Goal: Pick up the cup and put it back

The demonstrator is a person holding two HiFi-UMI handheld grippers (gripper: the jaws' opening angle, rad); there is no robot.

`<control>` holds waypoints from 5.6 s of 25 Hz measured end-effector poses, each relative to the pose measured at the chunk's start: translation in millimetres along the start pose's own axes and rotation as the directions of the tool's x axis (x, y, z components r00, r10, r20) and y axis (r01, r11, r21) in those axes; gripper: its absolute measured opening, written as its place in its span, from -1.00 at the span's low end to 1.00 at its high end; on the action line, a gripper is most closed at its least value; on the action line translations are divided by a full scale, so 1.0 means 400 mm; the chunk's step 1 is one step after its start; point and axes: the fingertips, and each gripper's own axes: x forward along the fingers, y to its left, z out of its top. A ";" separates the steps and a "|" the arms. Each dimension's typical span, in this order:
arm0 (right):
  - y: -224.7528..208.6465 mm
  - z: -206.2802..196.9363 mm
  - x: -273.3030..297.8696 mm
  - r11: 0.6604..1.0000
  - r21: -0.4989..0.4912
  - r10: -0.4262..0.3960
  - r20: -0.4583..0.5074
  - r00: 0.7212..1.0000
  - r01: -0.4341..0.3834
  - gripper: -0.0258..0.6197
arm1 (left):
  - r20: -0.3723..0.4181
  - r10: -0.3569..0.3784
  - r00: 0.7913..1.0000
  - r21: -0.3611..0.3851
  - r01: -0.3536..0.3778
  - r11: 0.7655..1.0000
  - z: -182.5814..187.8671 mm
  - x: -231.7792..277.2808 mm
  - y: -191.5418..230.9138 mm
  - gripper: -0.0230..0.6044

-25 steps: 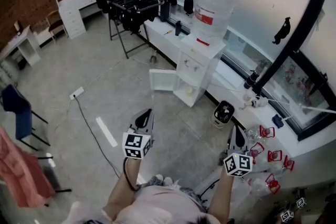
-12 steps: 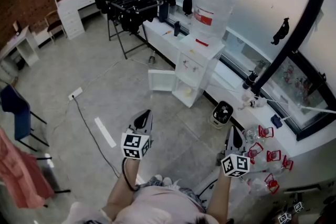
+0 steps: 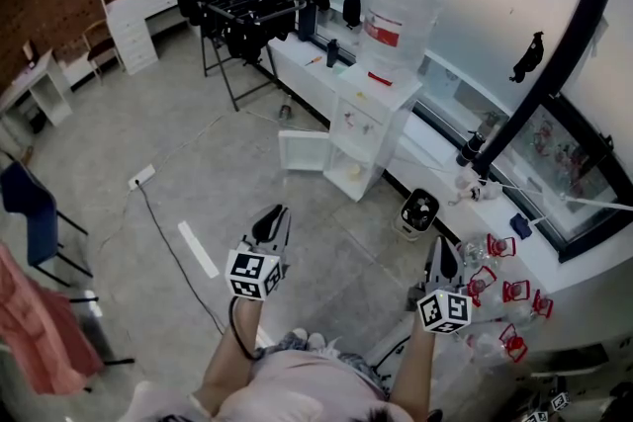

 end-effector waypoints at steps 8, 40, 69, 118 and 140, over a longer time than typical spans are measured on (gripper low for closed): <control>0.008 0.004 0.002 1.000 0.000 -0.002 -0.001 1.000 0.002 -0.87 | 0.026 -0.073 0.997 -0.039 0.074 0.997 0.015 0.003 -0.012 0.11; 0.018 -0.098 0.116 0.997 0.044 -0.068 -0.029 0.997 0.069 -0.87 | -0.002 -0.130 0.991 0.009 0.130 0.991 -0.023 0.139 0.101 0.29; -0.249 -0.097 1.054 0.998 0.057 0.040 -0.049 0.998 -0.037 -0.87 | 0.005 -0.072 0.997 0.037 0.072 0.997 0.081 1.006 0.312 0.29; -0.327 -0.760 1.233 0.997 0.078 -0.014 -0.188 0.982 0.029 -0.87 | -0.126 -0.233 0.964 0.047 0.241 0.969 -0.509 1.398 0.410 0.29; -0.421 -1.663 1.306 0.992 0.058 0.123 -0.225 0.967 -0.113 -0.87 | -0.179 -0.404 0.897 0.083 0.423 0.902 -1.425 1.574 0.453 0.29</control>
